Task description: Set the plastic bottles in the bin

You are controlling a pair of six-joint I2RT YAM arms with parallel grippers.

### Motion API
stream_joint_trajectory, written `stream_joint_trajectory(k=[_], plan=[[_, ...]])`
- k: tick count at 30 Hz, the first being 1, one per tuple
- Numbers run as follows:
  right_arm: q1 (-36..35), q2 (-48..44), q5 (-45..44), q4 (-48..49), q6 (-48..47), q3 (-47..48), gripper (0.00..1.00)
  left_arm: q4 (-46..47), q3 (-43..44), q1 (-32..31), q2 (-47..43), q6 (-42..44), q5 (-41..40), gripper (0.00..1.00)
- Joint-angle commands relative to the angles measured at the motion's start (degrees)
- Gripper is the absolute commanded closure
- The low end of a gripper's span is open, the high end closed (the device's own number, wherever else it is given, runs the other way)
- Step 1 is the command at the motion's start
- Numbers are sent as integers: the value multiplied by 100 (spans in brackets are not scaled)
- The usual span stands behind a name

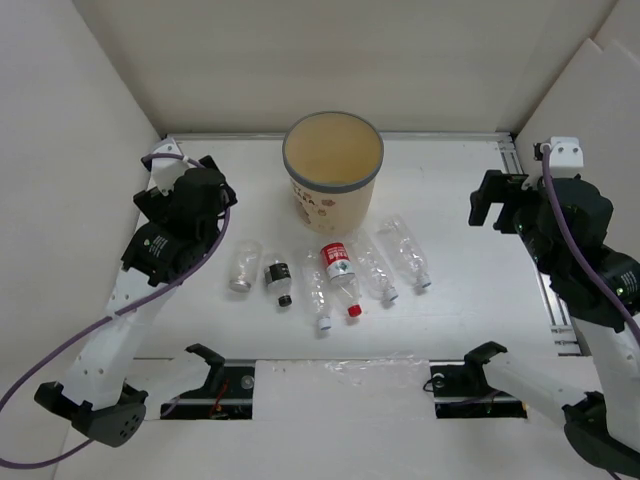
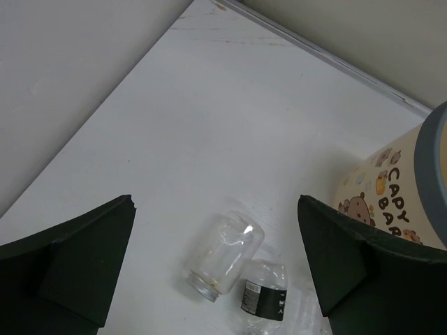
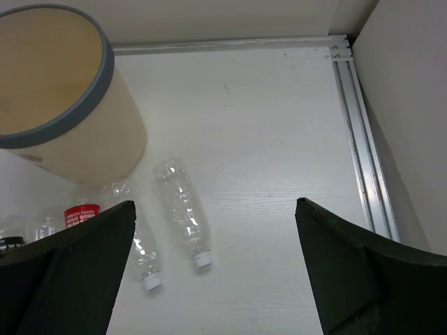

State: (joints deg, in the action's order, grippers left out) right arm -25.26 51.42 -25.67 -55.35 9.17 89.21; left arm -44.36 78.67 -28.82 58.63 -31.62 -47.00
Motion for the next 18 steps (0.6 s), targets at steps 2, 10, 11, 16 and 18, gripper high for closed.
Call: stream_joint_trajectory(k=[2,10,11,16,18], plan=[[-94,9,-158,33,-73,88,0,138,-45,-1,-141,-11,-107,0],[-94,9,62,95,-178,-51,0,243,-98,-1,-212,-11,-46,0],[-94,87,175,156,-179,-114,0,304,-150,-1,-212,-11,-46,0],[-94,614,852,428,382,-807,0,595,-291,-1,-212,-11,516,0],[-94,615,1028,865,498,-1369,0,752,-518,-1,-212,-11,692,0]])
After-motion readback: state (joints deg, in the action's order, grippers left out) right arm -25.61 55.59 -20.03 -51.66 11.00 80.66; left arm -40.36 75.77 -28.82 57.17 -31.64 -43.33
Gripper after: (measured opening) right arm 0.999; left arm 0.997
